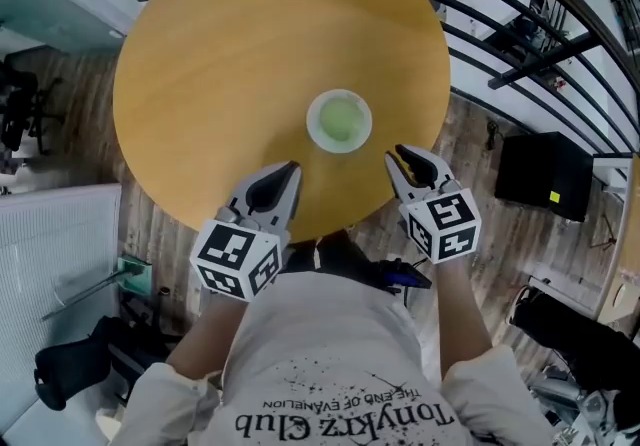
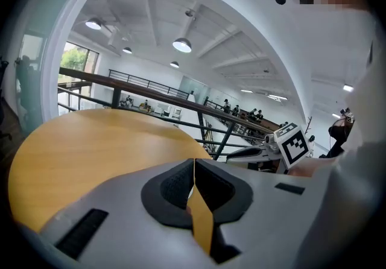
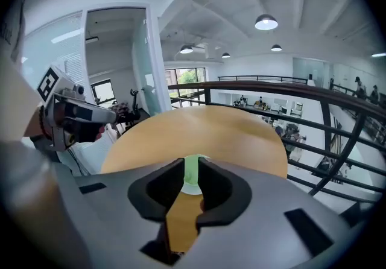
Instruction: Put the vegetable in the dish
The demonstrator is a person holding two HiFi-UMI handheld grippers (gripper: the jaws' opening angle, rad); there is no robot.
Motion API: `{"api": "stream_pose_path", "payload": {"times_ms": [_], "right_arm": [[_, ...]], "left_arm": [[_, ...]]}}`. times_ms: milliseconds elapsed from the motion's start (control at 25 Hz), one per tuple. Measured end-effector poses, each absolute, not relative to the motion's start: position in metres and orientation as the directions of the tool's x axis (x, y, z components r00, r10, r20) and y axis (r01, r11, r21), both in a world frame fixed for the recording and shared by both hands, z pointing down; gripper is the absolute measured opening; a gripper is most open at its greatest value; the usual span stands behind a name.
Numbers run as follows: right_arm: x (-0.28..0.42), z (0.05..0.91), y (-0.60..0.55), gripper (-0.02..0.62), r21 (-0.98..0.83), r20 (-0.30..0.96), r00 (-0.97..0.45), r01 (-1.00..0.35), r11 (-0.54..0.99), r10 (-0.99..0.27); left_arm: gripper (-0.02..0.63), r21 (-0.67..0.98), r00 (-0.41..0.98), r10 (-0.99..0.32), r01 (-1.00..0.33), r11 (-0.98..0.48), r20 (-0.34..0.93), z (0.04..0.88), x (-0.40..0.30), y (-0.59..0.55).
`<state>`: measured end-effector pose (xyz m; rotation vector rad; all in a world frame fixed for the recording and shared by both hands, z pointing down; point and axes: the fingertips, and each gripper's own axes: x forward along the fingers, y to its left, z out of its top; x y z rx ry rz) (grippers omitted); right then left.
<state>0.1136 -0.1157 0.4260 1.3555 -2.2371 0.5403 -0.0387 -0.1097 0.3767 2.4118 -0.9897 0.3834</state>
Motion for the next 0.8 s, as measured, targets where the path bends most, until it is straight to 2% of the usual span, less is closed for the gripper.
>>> {"api": "stream_pose_path", "payload": {"times_ms": [200, 440, 800], "right_arm": [[0.111, 0.41, -0.084, 0.04, -0.134, 0.545, -0.435, -0.889, 0.438, -0.716], [0.106, 0.397, -0.067, 0.029, -0.132, 0.547, -0.448, -0.88, 0.456, -0.707], [0.101, 0.379, -0.062, 0.03, -0.227, 0.492, -0.476, -0.878, 0.421, -0.729]], "left_arm": [[0.026, 0.3, 0.712, -0.559, -0.693, -0.656, 0.424, 0.363, -0.025, -0.085], [0.026, 0.287, 0.718, -0.551, -0.684, -0.67, 0.426, 0.361, -0.022, -0.07], [0.026, 0.265, 0.719, -0.551, -0.68, -0.684, 0.423, 0.354, -0.016, -0.063]]}}
